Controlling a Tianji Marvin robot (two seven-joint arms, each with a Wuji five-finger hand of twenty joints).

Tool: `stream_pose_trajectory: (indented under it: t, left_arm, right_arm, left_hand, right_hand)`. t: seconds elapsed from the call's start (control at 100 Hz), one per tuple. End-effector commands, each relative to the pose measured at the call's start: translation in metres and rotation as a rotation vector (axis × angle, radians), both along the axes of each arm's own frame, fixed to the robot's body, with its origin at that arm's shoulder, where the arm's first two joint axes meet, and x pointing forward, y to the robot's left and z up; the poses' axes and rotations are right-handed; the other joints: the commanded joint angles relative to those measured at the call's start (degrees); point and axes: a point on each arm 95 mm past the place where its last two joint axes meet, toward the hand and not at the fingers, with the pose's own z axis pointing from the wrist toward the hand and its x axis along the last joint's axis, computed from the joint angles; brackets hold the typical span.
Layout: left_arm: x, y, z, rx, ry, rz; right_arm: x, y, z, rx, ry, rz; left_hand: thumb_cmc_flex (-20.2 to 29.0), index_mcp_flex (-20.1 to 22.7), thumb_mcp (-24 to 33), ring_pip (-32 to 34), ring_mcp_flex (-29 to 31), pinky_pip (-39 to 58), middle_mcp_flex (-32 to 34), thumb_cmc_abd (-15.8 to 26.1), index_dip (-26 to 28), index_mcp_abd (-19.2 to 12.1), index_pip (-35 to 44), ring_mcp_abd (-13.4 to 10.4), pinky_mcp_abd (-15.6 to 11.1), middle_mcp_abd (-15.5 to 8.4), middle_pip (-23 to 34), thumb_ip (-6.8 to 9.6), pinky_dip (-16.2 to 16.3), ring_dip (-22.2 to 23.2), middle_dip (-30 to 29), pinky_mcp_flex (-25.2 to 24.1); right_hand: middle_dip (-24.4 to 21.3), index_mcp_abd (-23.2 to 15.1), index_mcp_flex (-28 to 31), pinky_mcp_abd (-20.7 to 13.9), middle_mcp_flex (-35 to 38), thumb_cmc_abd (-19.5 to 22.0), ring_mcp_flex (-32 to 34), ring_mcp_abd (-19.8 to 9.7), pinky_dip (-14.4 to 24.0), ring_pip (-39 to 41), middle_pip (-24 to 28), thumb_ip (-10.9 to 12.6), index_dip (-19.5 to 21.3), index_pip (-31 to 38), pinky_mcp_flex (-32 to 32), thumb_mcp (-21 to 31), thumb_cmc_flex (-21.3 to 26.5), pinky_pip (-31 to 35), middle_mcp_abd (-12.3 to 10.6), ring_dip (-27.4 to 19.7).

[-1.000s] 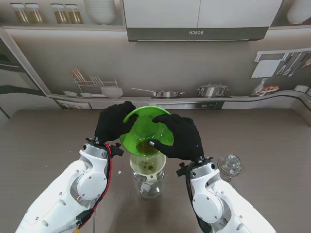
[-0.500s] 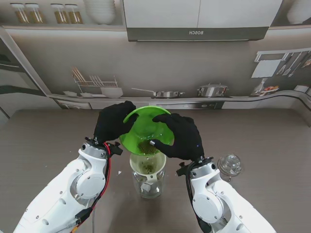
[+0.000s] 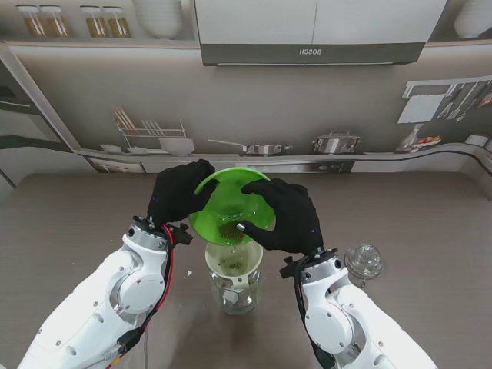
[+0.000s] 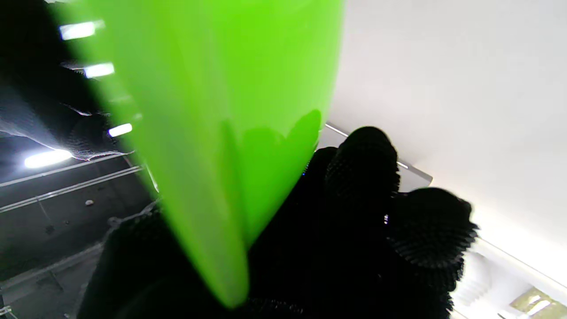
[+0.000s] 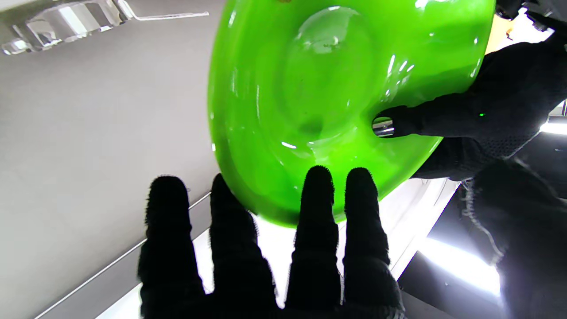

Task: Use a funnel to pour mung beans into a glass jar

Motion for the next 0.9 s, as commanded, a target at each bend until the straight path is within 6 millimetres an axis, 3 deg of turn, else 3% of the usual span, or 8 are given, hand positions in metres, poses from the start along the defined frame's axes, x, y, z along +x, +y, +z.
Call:
stream_pose_trajectory:
  t: [0.0,0.51,0.89]
  left_arm:
    - [0.0007,0.0,0.0012,0.012,0.001,-0.006]
    - [-0.0063,-0.0019,0.0004,0.064,-0.061,-0.027]
    - [-0.0064,-0.001,0.002,0.093,-0.091,-0.028]
  right_arm:
    - [-0.0011,0.001,0.0017,-0.004,0.001,0.002]
    - [-0.0033,-0.0005,0.0013,-0.012,-0.008,-0.005]
    - [-0.0046,-0.0038,0.0011,-0.002,-0.011,-0.001]
  left_hand:
    - [7.2,2.2,7.0,1.0,1.2,1.7,1.5,4.0,1.7,-7.8,8.9,-1.1,-3.0,-1.7,1.2,3.37,-0.6,0.0,0.6,1.8]
    - [7.1,1.9,7.0,0.9,1.2,1.7,1.4,4.1,1.5,-8.0,9.3,-1.4,-3.4,-2.1,1.4,3.27,-0.7,0.0,0.8,1.8]
    - [7.1,1.7,6.9,0.9,1.2,1.6,1.2,4.0,1.3,-8.1,9.6,-1.6,-3.6,-2.1,1.4,3.19,-0.9,0.0,1.0,1.8]
  right_hand:
    - [-0.4,-1.4,0.4,1.6,-1.6,-0.6,-1.5,-1.3,-0.7,-0.5,-1.3,1.1,0.3,-0.3,-1.0,0.3,-1.8,-1.3,1.9,-1.1]
    - [-0.5,-1.5,0.4,1.7,-1.8,-0.5,-1.7,-1.0,-0.6,-0.5,-1.2,1.3,0.4,-0.6,-1.1,0.0,-1.6,-1.5,2.1,-1.1]
    - [-0.4,-4.4,2.2,3.1,-0.2,-1.3,-2.0,0.9,-0.8,-0.6,-1.0,1.0,0.4,-1.2,-1.5,-0.3,-1.3,-2.1,0.9,-1.2]
